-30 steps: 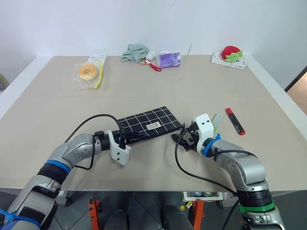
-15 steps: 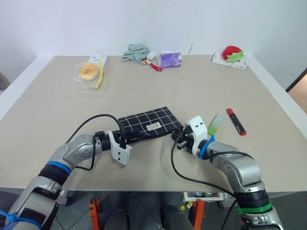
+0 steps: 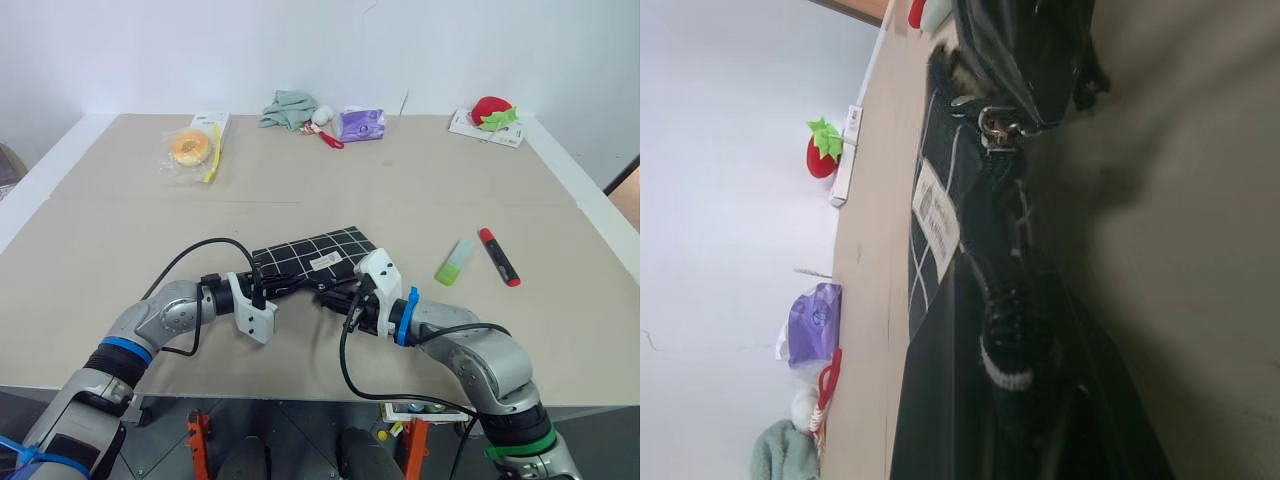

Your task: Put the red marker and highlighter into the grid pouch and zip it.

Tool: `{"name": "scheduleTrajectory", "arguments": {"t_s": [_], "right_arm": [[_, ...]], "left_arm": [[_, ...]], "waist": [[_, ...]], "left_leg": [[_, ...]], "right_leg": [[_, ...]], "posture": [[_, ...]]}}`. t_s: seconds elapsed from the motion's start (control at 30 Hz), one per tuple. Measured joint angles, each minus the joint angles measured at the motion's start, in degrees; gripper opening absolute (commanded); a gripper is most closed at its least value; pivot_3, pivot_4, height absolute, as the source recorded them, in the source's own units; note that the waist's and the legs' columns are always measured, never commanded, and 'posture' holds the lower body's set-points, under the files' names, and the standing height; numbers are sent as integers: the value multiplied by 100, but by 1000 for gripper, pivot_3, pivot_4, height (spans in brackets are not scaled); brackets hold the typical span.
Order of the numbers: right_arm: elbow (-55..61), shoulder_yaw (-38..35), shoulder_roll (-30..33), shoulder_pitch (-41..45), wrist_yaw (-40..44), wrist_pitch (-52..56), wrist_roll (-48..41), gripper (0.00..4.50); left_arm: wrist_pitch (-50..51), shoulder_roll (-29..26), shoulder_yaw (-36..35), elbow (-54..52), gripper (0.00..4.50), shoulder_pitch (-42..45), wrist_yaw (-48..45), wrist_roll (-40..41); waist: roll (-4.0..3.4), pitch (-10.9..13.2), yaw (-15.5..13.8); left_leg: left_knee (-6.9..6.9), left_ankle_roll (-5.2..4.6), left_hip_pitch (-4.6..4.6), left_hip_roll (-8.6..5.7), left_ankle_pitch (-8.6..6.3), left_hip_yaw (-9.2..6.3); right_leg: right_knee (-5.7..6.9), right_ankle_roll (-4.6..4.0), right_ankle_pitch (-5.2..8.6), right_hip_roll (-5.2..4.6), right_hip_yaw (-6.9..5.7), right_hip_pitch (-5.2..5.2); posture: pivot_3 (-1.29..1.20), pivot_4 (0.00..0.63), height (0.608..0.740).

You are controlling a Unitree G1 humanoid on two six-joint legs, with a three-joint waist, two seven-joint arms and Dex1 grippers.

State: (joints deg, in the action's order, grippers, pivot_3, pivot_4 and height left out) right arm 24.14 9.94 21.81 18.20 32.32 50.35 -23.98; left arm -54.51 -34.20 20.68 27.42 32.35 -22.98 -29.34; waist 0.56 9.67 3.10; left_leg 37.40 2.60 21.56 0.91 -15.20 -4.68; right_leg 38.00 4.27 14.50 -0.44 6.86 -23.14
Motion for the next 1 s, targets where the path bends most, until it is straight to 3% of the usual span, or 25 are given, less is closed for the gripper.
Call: {"name": "scheduleTrajectory", "arguments": {"t_s": [0.17,0.2,0.3,0.43,0.47,0.77,1.0], "right_arm": [[-1,-566,-51,-209,117,-188,-397,82],[-1,-866,-157,-208,100,-188,-599,818],[23,-1699,-189,-149,103,-212,-1211,2210],[-267,-2383,-29,-56,-131,-480,-1282,4116],[-342,-2473,12,-29,-177,-549,-1267,4400],[-1441,-2557,383,196,-1600,-1488,331,4400],[-2332,-3066,868,291,-2034,-1676,752,4400]], "left_arm": [[-9,30,12,-45,0,-8,3,5],[-16,46,25,-58,0,-4,3,14],[-13,64,34,-16,0,16,1,23],[-63,61,64,128,0,106,-19,69],[-71,61,74,143,0,120,-30,73],[-258,124,143,436,0,362,-259,236],[-320,196,152,597,0,435,-347,352]], "waist": [[0,0,-33],[1,1,-34],[1,1,-35],[1,1,-34],[0,1,-33],[-5,3,-44],[-4,4,-67]], "left_leg": [[-3,0,5,0,0,-4],[-3,0,5,0,0,-5],[-2,0,5,0,0,-8],[-2,-3,1,1,2,-7],[-2,-5,0,1,3,-7],[-4,-6,3,-5,4,-6],[-4,-7,6,-14,7,-5]], "right_leg": [[-1,1,4,-1,-5,-1],[-1,1,4,-2,-6,-1],[-1,-1,3,-1,-10,0],[0,-7,-1,0,-11,0],[0,-8,-2,0,-11,0],[0,-7,-1,-4,-8,-1],[0,-2,0,-11,-3,1]], "posture": [[0,150,740],[0,150,740],[0,150,740],[0,150,740],[0,150,740],[0,150,740],[0,150,740]]}}
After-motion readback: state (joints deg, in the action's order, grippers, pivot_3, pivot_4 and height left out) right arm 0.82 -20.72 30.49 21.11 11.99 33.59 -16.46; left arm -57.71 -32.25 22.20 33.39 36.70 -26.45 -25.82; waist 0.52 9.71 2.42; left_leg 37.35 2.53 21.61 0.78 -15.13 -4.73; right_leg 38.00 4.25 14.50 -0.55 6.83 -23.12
